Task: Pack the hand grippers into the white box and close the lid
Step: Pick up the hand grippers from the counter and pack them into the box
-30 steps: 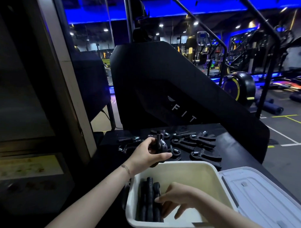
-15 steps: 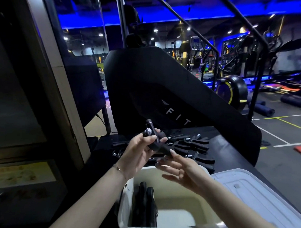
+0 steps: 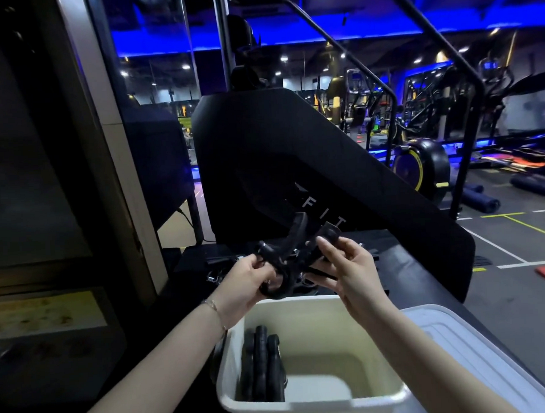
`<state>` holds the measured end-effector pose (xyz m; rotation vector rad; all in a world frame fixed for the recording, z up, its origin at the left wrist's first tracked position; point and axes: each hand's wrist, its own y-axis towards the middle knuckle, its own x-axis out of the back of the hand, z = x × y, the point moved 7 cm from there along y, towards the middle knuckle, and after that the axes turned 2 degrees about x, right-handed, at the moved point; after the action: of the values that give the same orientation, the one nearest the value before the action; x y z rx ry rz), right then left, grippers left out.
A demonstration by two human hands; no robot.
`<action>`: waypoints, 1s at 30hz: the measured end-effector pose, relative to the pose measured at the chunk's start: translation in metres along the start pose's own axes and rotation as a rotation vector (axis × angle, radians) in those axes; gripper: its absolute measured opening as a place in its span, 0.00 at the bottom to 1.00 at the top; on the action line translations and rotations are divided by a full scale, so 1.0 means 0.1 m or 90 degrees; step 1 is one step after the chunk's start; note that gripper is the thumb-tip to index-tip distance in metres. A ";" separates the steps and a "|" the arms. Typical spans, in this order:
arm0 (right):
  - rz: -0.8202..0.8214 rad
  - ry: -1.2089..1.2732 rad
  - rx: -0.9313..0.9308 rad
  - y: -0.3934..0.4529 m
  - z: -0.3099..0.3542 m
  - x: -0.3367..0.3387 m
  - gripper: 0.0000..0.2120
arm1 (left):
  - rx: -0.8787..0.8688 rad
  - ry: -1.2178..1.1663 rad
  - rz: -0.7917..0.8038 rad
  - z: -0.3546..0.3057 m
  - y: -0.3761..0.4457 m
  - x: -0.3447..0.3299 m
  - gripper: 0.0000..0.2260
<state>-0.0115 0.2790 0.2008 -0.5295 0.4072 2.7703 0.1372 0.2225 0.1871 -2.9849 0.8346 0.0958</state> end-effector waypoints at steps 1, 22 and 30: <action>-0.012 -0.033 0.019 -0.01 0.04 -0.02 0.11 | 0.028 0.039 -0.017 0.05 0.01 0.02 0.08; -0.050 -0.203 -0.108 -0.03 -0.46 0.16 0.22 | 0.071 0.307 0.000 0.48 0.12 -0.21 0.25; 0.152 -0.320 -0.287 -0.26 -0.83 0.14 0.06 | 0.183 0.350 0.039 0.93 0.09 -0.18 0.25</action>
<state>0.0105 0.2793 0.1151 0.1515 -0.2913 3.0874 0.1122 0.2294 0.0951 -2.7286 0.8812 -0.8012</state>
